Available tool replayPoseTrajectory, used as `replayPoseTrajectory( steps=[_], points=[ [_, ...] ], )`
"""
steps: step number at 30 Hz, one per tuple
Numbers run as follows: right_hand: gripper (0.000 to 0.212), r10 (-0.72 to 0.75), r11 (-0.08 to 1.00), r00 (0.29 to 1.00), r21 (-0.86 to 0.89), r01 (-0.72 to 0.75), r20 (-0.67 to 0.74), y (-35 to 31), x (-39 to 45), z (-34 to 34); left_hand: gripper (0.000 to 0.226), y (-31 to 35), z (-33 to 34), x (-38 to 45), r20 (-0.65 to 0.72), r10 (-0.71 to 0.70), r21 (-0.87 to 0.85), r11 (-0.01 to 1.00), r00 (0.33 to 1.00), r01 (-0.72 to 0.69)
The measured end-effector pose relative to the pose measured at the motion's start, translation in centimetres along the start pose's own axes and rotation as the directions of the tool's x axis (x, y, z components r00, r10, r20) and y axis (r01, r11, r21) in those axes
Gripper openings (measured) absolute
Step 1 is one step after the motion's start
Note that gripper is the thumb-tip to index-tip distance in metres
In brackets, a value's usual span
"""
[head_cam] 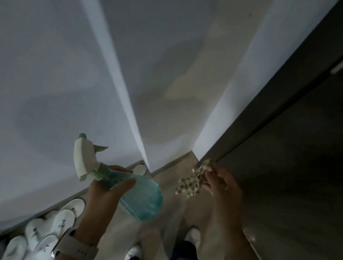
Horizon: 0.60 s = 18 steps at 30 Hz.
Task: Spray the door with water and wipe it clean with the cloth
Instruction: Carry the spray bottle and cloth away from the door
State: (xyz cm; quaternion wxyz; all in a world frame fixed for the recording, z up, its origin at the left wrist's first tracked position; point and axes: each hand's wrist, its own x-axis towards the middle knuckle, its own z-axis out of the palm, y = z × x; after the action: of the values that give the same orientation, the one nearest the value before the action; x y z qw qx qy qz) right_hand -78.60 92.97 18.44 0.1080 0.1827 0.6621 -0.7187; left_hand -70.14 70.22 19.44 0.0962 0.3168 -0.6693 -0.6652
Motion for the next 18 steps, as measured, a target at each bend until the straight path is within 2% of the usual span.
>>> replayPoseTrajectory(
  steps=[5, 10, 12, 15, 18],
  points=[
    [0.017, -0.057, 0.996, 0.986, -0.063, 0.068, 0.153, -2.6, -5.8, 5.7, 0.035, 2.5, -7.0, -3.2, -0.119, 0.047, -0.052, 0.997, 0.992, -0.053],
    [0.016, -0.086, 0.981, 0.944, -0.138, 0.136, 0.318, -3.5, -8.5, 9.8, 0.027, 2.3, -11.7, -6.6, -0.337, 0.052, -0.062, 0.995, 0.94, -0.077],
    [0.016, -0.094, 0.968, 0.905, -0.173, 0.18, 0.416, -3.4, -9.2, 11.7, 0.026, 2.0, -13.3, -8.3, -0.402, 0.065, -0.034, 0.996, 0.913, -0.086],
    [0.013, -0.061, 0.961, 0.83, -0.191, 0.198, 0.554, -3.1, -10.9, 15.0, 0.017, 1.8, -15.6, -11.4, -0.546, 0.042, -0.06, 0.994, 0.836, -0.088],
    [0.014, 0.001, 0.972, 0.755, -0.18, 0.154, 0.656, -2.4, -13.9, 18.1, 0.02, 1.3, -18.3, -14.4, -0.671, 0.017, -0.108, 0.987, 0.741, -0.12]
  ],
)
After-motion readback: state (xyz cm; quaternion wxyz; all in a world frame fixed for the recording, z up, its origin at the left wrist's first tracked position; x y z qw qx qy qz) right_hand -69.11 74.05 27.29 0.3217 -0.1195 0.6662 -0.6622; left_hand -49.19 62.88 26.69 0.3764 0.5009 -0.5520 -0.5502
